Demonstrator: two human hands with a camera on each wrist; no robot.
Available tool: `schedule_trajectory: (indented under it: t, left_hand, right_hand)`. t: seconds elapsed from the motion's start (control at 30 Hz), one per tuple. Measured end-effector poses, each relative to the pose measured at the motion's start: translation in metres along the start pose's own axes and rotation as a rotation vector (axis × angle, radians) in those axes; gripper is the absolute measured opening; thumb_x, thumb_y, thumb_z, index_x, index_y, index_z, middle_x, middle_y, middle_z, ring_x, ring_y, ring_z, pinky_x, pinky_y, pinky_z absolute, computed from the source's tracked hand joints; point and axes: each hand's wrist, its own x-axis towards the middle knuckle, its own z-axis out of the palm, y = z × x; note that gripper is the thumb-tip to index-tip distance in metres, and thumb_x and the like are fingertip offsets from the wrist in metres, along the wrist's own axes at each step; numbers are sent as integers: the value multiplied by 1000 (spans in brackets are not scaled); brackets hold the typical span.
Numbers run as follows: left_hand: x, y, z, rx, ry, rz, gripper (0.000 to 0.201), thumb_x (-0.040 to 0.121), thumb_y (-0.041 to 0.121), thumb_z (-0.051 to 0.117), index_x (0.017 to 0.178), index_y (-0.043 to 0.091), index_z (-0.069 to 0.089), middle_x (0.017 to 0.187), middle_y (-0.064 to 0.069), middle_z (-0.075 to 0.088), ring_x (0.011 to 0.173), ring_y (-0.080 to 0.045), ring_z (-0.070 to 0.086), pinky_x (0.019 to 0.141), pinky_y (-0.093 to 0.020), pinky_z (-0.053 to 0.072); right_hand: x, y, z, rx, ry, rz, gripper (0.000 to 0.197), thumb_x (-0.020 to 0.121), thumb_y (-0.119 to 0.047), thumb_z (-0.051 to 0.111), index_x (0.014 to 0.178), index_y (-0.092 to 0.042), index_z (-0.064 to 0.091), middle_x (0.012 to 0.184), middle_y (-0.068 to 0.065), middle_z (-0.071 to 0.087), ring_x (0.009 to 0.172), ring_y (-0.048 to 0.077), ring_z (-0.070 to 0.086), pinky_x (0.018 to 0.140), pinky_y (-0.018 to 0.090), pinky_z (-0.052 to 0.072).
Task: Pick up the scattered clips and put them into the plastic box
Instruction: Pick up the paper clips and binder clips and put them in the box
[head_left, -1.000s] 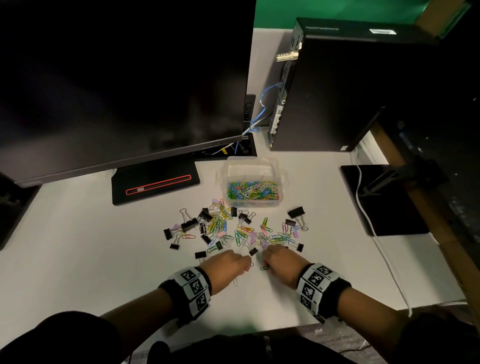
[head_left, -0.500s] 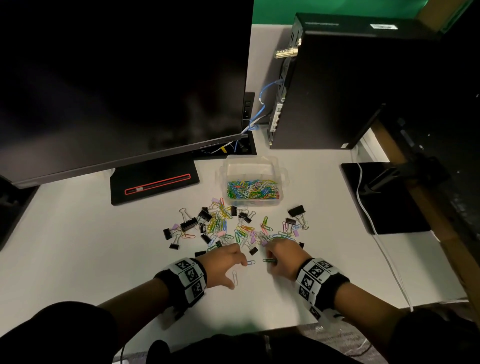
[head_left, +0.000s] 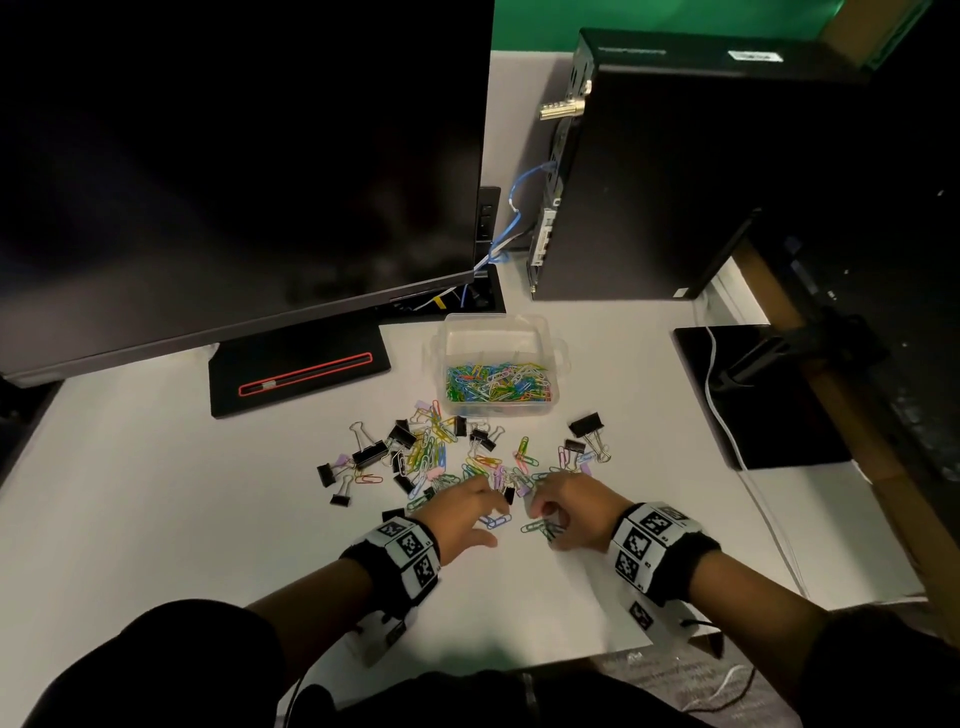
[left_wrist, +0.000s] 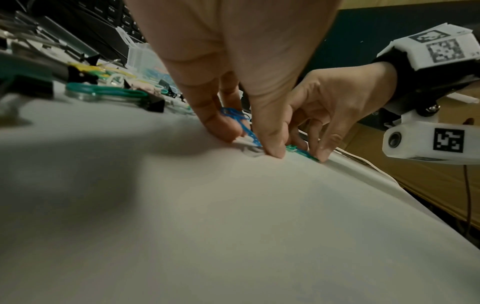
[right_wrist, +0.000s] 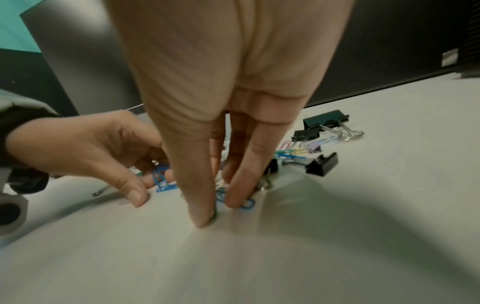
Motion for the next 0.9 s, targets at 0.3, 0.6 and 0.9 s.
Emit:
schedule_trajectory:
  t: [0.3,0.6,0.9]
  left_hand:
    - [1,4,4,12,0,-31,21,86,17,62,103,6,65,95,1,45,102,-23,56,80,-21,38]
    - [5,13,3,150,-125,-64,21,92,13,51,108,1,58,119,-14,51,106,-26,54,86,-27,39]
    - [9,9,-22,-12,37,-107,16,93,18,51,101,6,59,107,-9,63,100,-22,59,85,-27,44]
  right_hand:
    - [1,-5,4,0,-5,0,12,77,-8,61,83,-10,71,91,7,70,76,11,50,62,17,32]
    - [0,-8,13,51,18,52,13,72,-14,66,83,-10,71,71,-7,57,71,9,50,53,5,27]
    - [23,-4,-31,254,324,166,7,71,-8,68,76,-11,69,82,6,71,68,10,58,65,15,43]
